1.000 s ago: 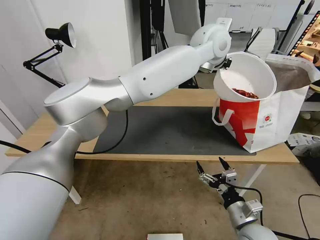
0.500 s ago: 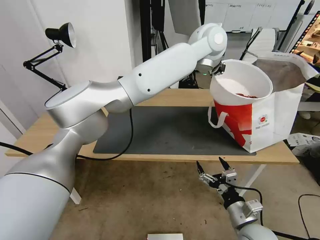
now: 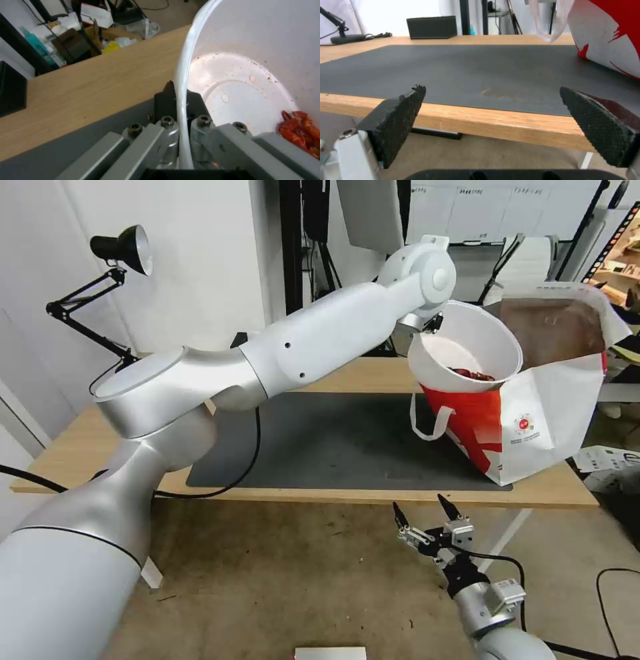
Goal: Pick up the trash from the table and place it into the takeout bag.
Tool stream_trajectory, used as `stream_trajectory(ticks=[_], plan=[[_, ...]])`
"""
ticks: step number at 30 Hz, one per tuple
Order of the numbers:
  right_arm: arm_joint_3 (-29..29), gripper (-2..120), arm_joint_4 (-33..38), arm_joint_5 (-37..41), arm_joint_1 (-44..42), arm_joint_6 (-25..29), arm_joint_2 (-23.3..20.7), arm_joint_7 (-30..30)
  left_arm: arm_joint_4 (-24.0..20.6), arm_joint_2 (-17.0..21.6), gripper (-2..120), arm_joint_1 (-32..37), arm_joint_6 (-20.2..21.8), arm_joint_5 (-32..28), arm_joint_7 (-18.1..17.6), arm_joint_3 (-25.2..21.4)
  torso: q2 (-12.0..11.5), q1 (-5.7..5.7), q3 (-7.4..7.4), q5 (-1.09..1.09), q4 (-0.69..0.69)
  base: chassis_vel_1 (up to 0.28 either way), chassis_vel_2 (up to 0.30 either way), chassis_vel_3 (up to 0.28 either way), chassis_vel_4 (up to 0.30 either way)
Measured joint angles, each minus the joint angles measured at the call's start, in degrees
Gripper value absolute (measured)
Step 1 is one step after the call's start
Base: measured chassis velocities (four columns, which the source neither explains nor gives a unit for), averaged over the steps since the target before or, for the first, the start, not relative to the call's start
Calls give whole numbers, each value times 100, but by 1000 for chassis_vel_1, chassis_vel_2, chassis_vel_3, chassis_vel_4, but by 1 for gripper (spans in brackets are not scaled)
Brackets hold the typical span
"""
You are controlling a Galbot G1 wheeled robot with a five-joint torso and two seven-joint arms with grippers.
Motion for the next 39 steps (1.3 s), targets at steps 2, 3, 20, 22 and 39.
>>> stream_trajectory(ticks=[2,3,20,22,39], plan=[[0,100,0,0,1,0,0,0,0,-1,0,-3,-12,12,-2,2,0,0,0,0,0,0,0,0,0],[0,100,0,0,0,0,0,0,0,-1,0,-6,-48,27,-4,14,0,0,0,0,0,0,0,0,0],[0,100,0,0,0,0,0,0,72,-1,0,-115,-461,220,42,46,0,0,0,0,0,0,0,0,0],[0,100,0,0,0,0,0,0,65,0,0,-112,-461,332,54,101,0,0,0,0,0,0,0,0,0],[0,100,0,0,0,0,0,0,-252,-8,13,-250,-661,1070,1437,417,0,0,0,0,0,0,0,0,0]])
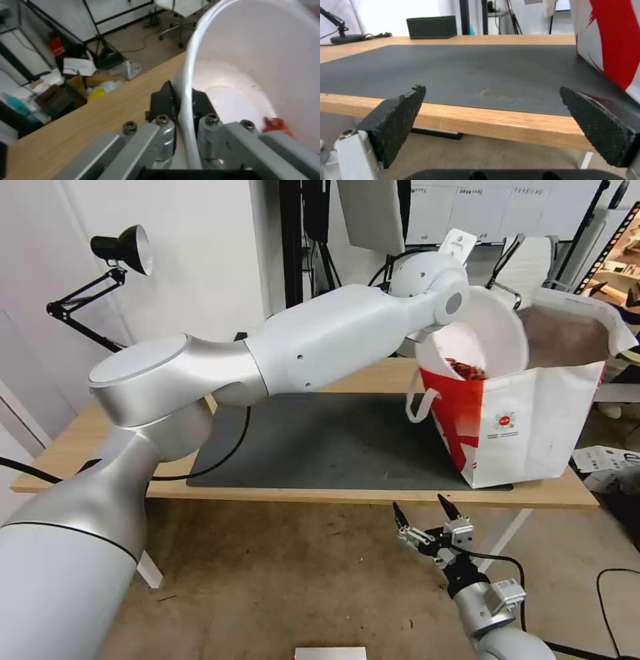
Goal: Pick up the trash from the table and place it into the takeout bag.
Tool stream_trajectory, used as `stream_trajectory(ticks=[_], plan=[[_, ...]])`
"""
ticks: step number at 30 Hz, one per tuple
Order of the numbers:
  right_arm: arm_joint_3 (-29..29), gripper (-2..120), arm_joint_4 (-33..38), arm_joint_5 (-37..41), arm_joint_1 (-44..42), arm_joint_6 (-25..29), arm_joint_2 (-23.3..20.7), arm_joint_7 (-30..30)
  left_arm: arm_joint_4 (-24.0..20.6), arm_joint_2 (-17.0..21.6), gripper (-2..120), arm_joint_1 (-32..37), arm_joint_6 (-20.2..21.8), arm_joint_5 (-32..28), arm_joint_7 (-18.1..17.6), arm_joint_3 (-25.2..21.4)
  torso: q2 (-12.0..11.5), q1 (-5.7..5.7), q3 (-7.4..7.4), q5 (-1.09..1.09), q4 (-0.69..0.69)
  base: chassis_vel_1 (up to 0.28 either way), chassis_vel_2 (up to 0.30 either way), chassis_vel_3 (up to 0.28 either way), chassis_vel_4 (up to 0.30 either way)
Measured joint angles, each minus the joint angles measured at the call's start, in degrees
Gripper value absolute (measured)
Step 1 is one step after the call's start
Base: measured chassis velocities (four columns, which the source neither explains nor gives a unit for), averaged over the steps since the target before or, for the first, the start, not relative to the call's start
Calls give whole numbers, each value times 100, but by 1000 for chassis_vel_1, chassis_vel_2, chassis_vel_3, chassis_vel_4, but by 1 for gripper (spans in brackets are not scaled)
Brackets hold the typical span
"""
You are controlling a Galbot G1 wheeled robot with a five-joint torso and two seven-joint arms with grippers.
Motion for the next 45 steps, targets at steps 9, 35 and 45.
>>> stream_trajectory(ticks=[9,35,45], plan=[[0,100,0,0,0,0,0,0,-96,2,48,1,-124,-33,183,-95,0,0,0,0,0,0,0,0,0],[0,100,0,0,0,0,0,0,-1064,524,100,766,-633,-534,-884,-449,0,0,0,0,0,0,0,0,0],[0,100,0,0,0,0,0,0,-2346,1717,100,1312,-1410,-313,-995,-391,1,0,0,-2,3,0,0,0,0]])
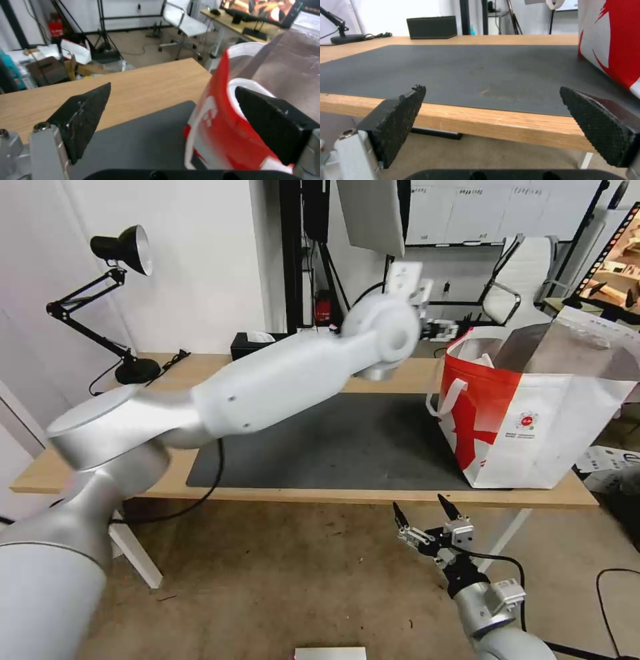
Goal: Pick up the trash from the table and place it into the takeout bag.
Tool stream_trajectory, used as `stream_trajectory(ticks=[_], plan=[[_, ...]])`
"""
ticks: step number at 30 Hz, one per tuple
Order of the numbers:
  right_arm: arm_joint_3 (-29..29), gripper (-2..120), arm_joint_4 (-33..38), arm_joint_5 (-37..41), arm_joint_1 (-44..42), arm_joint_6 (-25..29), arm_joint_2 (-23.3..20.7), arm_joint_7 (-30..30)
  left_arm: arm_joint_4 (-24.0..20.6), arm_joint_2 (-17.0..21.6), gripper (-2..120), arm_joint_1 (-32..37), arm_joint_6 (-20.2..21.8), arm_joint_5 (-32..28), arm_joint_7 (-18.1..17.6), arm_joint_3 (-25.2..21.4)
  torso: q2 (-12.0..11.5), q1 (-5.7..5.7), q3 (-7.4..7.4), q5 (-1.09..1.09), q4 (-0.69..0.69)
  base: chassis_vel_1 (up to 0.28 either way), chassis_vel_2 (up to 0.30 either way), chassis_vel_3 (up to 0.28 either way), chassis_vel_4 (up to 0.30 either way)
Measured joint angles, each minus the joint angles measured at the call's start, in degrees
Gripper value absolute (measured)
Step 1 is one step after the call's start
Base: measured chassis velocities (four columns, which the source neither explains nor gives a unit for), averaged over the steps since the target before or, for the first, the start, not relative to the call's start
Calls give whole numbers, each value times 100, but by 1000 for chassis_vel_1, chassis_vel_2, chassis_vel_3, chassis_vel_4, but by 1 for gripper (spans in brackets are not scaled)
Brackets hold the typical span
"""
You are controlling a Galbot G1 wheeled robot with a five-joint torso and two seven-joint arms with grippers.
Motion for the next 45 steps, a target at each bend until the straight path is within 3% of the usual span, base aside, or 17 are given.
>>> stream_trajectory(ticks=[9,11,13,15,17,18,20,22,26,27,30,31,34,35,38,42,45], plan=[[0,100,0,0,0,0,0,0,-919,804,100,755,-1036,869,655,-37,0,0,0,0,-3,0,0,0,0],[0,100,0,0,0,0,0,0,-1276,1208,100,1244,-1446,1295,1127,-218,0,0,0,0,-4,0,0,0,0],[0,100,0,0,0,0,0,0,-1276,1208,100,1244,-1446,1295,1127,-218,0,0,0,0,-4,0,0,0,0],[0,100,0,0,0,0,0,1,-1684,1935,100,2161,-1883,2012,1852,-577,0,0,0,1,-4,0,0,0,0],[0,100,0,0,0,0,0,-1,-1832,2317,100,2745,-2134,2324,2261,-888,0,1,0,-3,-1,0,0,0,0],[0,100,0,0,0,0,0,-1,-1832,2317,100,2745,-2134,2324,2261,-888,0,1,0,-3,-1,0,0,0,0],[0,100,0,0,1,0,0,-2,-2010,2822,100,3822,-2498,2781,2909,-1753,0,0,0,0,-1,0,0,0,0],[0,100,0,0,0,0,0,0,-2055,2906,100,4117,-2525,2876,3029,-2004,0,0,0,-1,-1,0,0,0,0],[0,100,0,0,1,0,0,0,-2377,3211,100,6468,-2552,3770,3679,-3912,0,0,0,-1,-1,0,0,0,0],[0,100,0,0,1,0,0,0,-2377,3211,100,6468,-2552,3770,3679,-3912,0,0,0,-1,-1,0,0,0,0],[0,100,0,0,0,0,0,0,-2623,3073,100,7878,-2581,4513,3733,-4973,1,-1,-1,2,-1,0,0,0,0],[0,100,0,0,0,0,0,0,-2623,3073,100,7878,-2581,4513,3733,-4973,1,-1,-1,2,-1,0,0,0,0],[0,100,0,0,0,0,0,1,-2794,2594,100,9098,-2609,5299,3741,-5772,0,0,-1,2,-4,0,0,0,0],[0,100,0,0,0,0,0,1,-2794,2594,100,9098,-2609,5299,3741,-5772,0,0,-1,2,-4,0,0,0,0],[0,100,0,0,0,0,0,0,-2905,1896,100,10461,-2789,6173,4015,-6522,1,-1,-1,3,0,0,0,0,0],[0,100,0,0,0,0,0,0,-2910,1560,100,10888,-2935,6473,4135,-6769,1,-1,-1,2,-1,0,0,0,0],[0,100,0,0,0,0,0,0,-2901,1053,100,11359,-3179,6905,4283,-7002,0,-1,-1,3,-2,0,0,0,0]])
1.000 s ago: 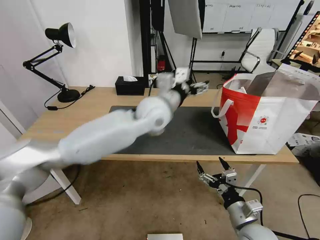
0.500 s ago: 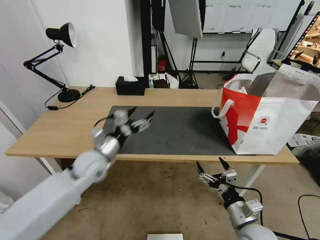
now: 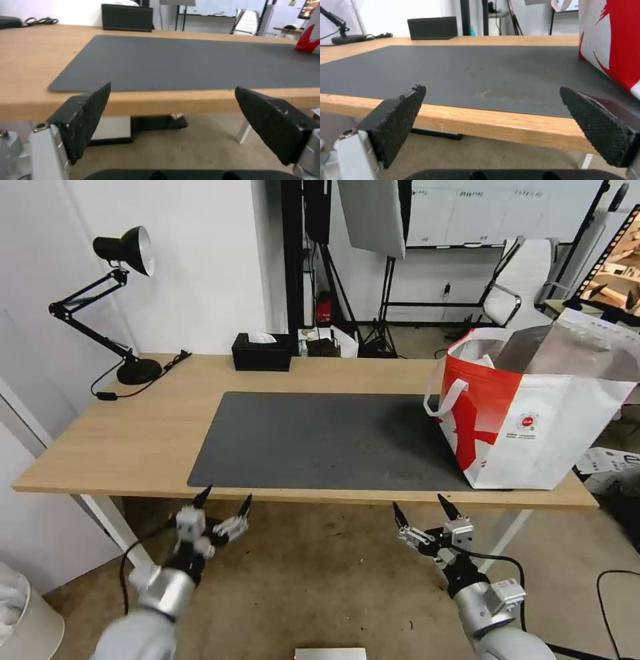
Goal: Pick up the trash from the table and place it into the takeout bag.
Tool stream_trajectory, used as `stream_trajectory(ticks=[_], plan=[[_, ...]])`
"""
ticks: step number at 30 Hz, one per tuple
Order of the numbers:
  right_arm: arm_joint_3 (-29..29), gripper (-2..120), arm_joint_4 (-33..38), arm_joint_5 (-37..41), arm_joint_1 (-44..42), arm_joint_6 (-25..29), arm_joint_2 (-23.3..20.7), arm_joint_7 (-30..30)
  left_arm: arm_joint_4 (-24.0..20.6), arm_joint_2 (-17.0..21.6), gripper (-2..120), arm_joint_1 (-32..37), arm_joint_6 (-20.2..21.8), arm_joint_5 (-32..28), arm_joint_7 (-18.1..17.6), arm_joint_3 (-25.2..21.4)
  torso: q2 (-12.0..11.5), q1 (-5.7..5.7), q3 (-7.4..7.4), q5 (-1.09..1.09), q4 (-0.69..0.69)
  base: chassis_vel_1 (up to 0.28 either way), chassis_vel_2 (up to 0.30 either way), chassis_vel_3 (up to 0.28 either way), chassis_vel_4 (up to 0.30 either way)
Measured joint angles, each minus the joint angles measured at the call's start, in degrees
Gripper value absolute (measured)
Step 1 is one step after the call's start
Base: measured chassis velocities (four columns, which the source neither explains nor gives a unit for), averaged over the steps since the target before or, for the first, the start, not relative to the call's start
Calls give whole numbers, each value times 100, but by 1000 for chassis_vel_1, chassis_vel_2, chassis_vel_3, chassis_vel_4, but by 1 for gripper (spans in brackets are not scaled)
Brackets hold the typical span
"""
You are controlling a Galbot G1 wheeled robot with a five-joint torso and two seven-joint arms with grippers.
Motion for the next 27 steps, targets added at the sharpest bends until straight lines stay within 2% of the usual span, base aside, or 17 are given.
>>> stream_trajectory(ticks=[8,27], plan=[[0,100,0,0,0,0,0,0,-29,-278,100,43,-105,260,65,-88,0,1,0,0,-1,0,0,0,0],[0,100,0,0,0,0,0,0,-32,-261,100,-34,-75,230,39,-44,0,1,1,-1,-1,0,0,0,0]])
